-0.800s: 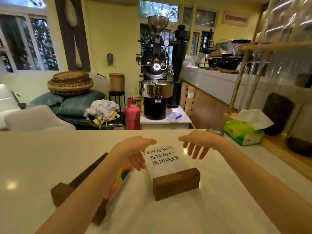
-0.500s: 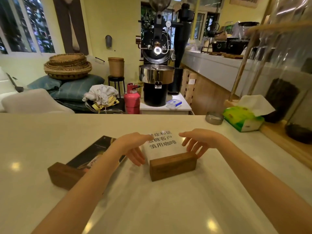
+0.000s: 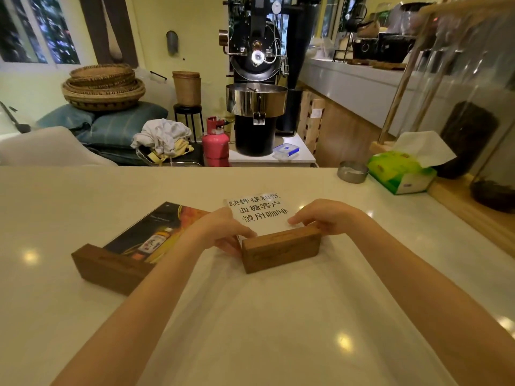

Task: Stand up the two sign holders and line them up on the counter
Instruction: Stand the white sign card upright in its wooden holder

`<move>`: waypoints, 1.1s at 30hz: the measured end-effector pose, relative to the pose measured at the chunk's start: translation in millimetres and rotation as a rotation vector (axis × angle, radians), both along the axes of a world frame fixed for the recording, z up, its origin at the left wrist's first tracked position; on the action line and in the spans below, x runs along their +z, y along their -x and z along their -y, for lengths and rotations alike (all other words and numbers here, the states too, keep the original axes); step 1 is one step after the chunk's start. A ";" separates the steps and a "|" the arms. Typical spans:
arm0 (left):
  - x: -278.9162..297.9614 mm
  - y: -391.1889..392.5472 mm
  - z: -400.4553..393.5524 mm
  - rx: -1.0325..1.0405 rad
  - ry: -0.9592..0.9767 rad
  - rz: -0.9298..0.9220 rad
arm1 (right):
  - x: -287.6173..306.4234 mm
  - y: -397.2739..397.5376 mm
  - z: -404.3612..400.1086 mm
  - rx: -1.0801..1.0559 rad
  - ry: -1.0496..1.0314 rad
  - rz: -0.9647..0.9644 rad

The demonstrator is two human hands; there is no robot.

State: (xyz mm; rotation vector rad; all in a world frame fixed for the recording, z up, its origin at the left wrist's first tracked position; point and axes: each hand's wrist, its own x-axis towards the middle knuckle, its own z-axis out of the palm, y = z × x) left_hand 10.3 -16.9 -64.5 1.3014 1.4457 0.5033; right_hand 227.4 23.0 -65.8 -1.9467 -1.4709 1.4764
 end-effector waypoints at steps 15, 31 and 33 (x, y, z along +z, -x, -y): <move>12.0 -2.0 -0.2 0.009 -0.192 -0.010 | 11.9 3.8 25.0 -0.023 -0.253 -0.130; 1.5 -6.1 15.0 -0.030 -0.824 -0.182 | -5.0 0.0 63.7 -0.111 -0.787 -0.364; -2.8 -6.3 20.3 -0.028 -0.863 -0.178 | -6.6 -0.3 67.5 -0.093 -0.808 -0.366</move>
